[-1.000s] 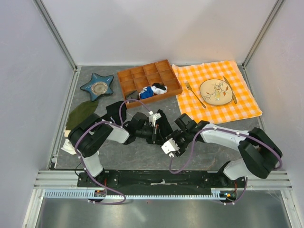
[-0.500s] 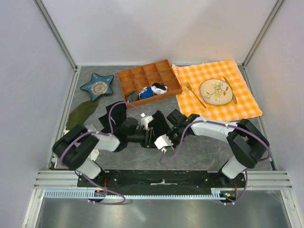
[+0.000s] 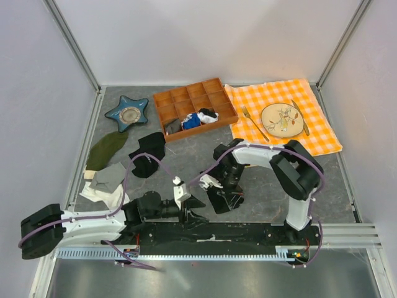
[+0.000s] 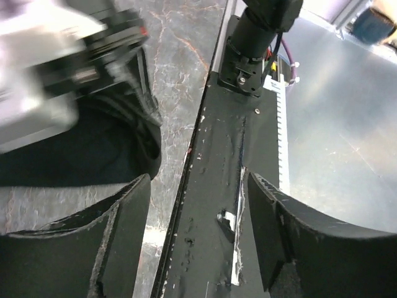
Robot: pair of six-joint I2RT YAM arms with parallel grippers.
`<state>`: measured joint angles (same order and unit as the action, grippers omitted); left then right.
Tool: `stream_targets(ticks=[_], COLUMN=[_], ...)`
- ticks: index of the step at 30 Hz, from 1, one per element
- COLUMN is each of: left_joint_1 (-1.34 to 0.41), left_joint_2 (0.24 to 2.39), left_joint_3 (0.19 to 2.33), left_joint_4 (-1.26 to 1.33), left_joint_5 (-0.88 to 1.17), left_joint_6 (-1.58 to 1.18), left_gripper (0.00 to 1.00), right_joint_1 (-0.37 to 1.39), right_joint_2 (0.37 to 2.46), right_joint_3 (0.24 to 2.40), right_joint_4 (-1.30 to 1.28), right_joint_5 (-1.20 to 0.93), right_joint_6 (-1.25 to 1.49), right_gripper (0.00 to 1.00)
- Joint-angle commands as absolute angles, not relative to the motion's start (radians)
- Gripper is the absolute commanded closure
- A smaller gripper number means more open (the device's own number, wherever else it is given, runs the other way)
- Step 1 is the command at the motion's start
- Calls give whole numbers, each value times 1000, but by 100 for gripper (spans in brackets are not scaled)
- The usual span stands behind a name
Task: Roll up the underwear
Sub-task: Roll the underwear to the center of the board.
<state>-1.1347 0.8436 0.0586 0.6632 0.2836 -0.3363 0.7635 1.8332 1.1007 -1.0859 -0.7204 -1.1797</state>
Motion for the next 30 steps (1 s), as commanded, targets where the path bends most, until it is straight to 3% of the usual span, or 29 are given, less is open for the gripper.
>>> stream_targets(ticks=[1,8,18,22,26,30], left_joint_1=[-1261,-1456,-1479,-1480,-1480,-1482], left_joint_2=[850,1101,1333,1391,1460,1538], left_joint_3=[44,181,328,374,428,474], left_joint_4=[721,698,690,672,602,557], left_joint_5=[76,-126,-262,-252,-247,-282], left_joint_6=[-54,202,390,419,428,431], left_gripper=[27,25,24,27,36,37], right_joint_1=[727,660,637,634,634,632], right_joint_2=[1991,2190,2266,2284,2293,2289], right_joint_3=[1218,1370,1402,1413,1417,1414], right_joint_4=[-1221,-1359,-1381,-1384,-1385,-1388], right_joint_5=[-827,-888,-902,-908,-910,-913], right_joint_6=[-1094,-1114,-1123,-1117,-1117,-1120], right_gripper=[100,100,99,99,98,97])
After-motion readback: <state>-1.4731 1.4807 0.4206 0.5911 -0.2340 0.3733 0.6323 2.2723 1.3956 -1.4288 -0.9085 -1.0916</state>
